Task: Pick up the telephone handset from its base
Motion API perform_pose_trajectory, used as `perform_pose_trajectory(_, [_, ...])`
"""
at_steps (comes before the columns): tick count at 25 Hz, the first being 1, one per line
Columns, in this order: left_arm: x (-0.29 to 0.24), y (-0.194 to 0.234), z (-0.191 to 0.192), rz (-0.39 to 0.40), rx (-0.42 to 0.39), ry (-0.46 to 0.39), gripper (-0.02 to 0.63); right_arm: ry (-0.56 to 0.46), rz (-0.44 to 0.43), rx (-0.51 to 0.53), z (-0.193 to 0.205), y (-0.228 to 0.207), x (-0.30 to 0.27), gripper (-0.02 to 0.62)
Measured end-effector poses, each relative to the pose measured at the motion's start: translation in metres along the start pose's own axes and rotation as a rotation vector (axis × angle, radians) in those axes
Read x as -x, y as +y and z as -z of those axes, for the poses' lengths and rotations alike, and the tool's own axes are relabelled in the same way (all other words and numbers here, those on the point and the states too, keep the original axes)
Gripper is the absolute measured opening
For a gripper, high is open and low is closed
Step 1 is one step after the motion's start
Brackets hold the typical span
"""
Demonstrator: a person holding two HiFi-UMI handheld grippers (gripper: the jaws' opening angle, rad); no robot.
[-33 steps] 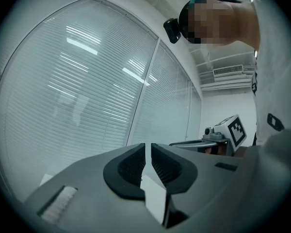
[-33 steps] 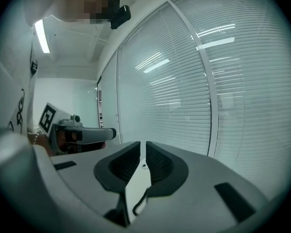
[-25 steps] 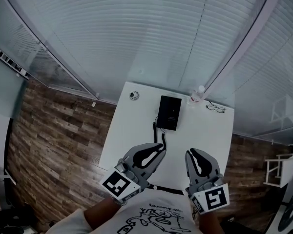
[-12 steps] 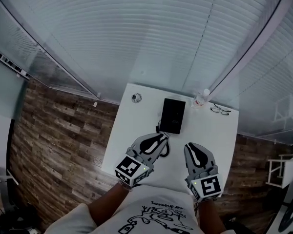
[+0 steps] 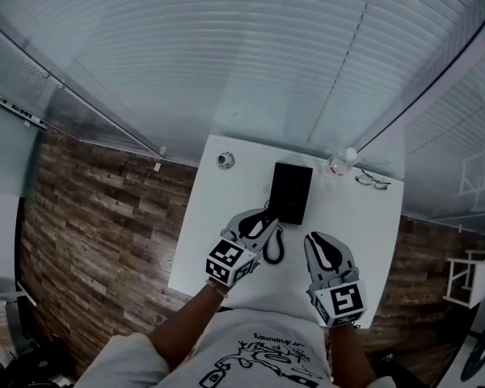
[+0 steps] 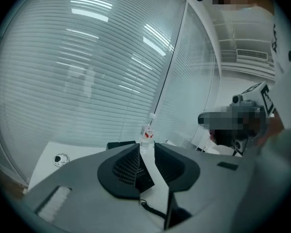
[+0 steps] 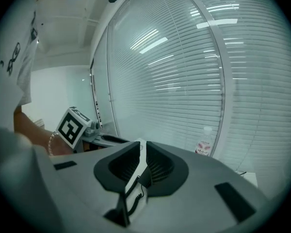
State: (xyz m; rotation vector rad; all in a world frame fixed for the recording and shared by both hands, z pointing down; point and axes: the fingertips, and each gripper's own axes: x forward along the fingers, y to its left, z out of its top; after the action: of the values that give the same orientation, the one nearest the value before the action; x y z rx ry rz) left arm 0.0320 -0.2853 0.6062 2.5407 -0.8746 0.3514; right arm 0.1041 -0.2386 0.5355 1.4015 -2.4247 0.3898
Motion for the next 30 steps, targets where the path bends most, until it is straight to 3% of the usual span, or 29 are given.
perform_pose_trajectory(6, [-0.039,0.039,0.042,-0.022,0.03,0.067,0.086,0.08,0.014,-0.012,0.017,-0.012,-0.019,0.032])
perform_pose_trajectory(20, [-0.109,0.092,0.091,-0.005,0.137,0.143,0.17,0.092,-0.014,-0.061,0.047,-0.031,-0.054,0.032])
perform_pose_trajectory(30, [-0.128,0.1,0.098,0.074,0.243,0.103,0.178,0.102,-0.016,-0.101,0.06,-0.041,-0.063,0.032])
